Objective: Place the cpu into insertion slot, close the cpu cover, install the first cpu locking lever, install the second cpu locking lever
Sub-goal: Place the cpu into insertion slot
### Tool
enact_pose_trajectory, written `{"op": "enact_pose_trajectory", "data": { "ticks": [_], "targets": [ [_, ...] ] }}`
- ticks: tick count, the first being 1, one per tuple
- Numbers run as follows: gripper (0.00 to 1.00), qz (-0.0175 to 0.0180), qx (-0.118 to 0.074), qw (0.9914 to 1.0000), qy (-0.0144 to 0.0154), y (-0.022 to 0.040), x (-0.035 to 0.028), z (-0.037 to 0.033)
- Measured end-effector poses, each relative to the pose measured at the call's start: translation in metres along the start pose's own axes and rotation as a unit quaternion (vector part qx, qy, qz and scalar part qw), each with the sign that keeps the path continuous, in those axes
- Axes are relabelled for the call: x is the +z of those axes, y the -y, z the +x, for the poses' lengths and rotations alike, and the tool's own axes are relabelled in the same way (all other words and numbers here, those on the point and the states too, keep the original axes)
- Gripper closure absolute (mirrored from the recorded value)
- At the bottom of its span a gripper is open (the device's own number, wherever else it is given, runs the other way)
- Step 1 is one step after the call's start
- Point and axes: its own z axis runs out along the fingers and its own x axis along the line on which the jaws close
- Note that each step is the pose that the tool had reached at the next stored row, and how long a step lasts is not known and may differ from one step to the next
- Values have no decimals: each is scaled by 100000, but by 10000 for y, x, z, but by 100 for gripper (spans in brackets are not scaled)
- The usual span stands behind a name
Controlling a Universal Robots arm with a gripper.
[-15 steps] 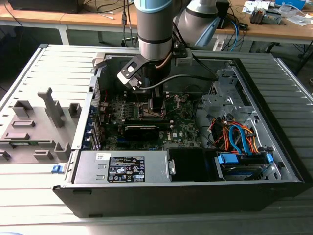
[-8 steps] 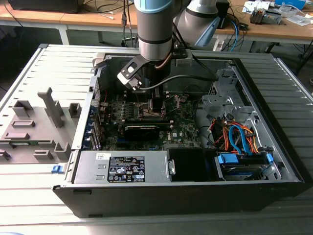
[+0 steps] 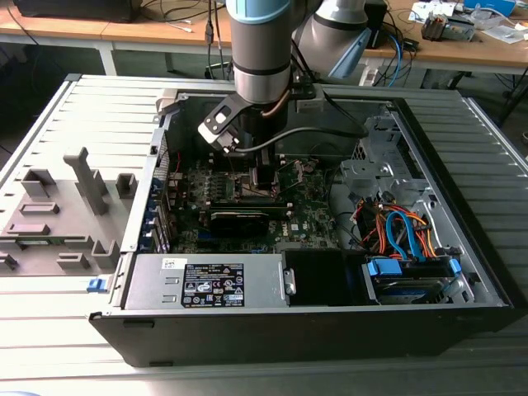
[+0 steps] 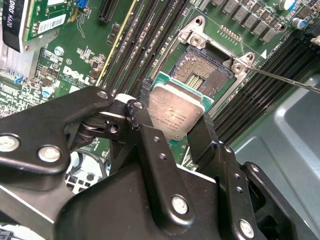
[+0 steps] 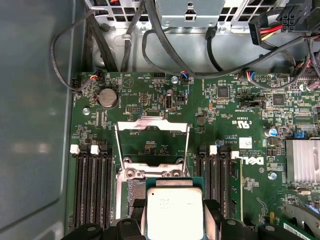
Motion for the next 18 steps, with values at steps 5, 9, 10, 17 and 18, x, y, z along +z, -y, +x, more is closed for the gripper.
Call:
{"op": "enact_pose_trajectory", "data": {
  "ticks": [5, 9, 10, 17, 18],
  "targets": [
    [45, 1, -2, 100000, 2, 1, 19, 0],
    [45, 0, 0, 100000, 2, 2, 26, 0],
    [45, 0, 0, 100000, 1, 2, 27, 0],
    [45, 0, -1, 100000, 3, 3, 38, 0],
    [45, 0, -2, 100000, 2, 3, 40, 0]
  ]
}}
